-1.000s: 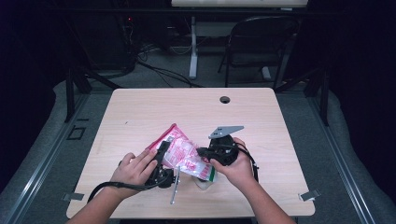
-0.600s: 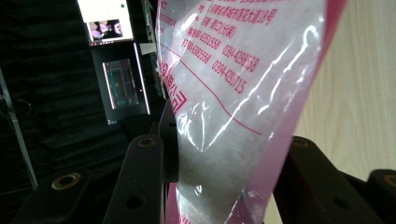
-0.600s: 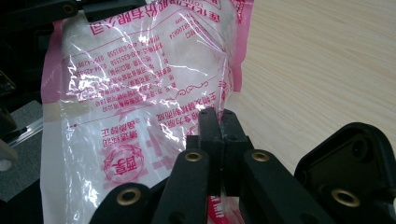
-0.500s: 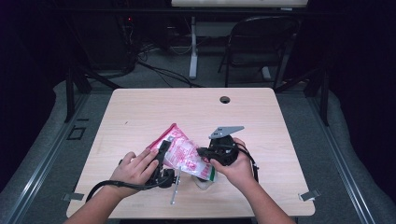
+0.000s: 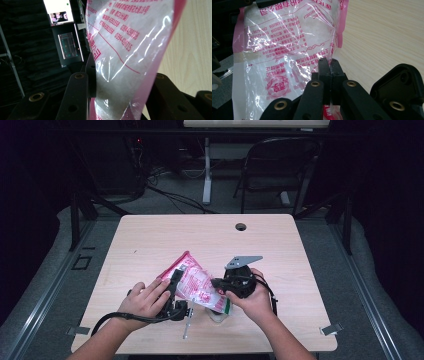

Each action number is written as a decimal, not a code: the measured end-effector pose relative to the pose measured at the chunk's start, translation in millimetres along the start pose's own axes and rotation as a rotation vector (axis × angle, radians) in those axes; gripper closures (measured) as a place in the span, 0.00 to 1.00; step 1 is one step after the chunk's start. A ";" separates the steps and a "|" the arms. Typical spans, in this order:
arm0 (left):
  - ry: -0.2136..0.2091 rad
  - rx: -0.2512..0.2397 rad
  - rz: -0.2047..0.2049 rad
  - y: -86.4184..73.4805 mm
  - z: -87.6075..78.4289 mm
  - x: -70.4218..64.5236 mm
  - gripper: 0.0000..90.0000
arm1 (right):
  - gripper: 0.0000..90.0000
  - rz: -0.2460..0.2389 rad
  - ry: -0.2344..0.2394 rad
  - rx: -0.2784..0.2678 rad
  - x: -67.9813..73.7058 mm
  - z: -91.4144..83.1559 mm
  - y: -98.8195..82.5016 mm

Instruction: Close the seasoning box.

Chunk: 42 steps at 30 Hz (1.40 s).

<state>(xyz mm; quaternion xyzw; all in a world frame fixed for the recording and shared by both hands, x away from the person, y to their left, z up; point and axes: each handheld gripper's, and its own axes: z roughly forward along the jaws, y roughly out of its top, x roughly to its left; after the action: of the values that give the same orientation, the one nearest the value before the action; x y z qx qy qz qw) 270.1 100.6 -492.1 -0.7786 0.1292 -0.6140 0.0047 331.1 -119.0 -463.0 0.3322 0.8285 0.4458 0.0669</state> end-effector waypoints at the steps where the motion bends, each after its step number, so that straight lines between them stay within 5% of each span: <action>1: 0.002 0.001 0.000 0.1 0.1 0.0 0.73 | 1.00 0.000 0.000 0.001 0.0 0.2 -0.3; 14: 0.020 0.004 0.016 2.1 0.3 -0.3 0.75 | 0.94 0.017 0.014 0.024 -2.6 -1.4 -7.5; 42: 0.029 0.005 0.008 3.3 2.3 -4.9 0.75 | 1.00 0.006 -0.011 0.026 -2.5 1.7 -12.5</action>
<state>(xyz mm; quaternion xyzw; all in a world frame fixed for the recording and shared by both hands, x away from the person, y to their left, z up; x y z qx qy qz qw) 270.6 98.2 -497.9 -0.7692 0.1308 -0.6254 0.0070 327.6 -124.1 -474.2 0.3382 0.8328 0.4333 0.0659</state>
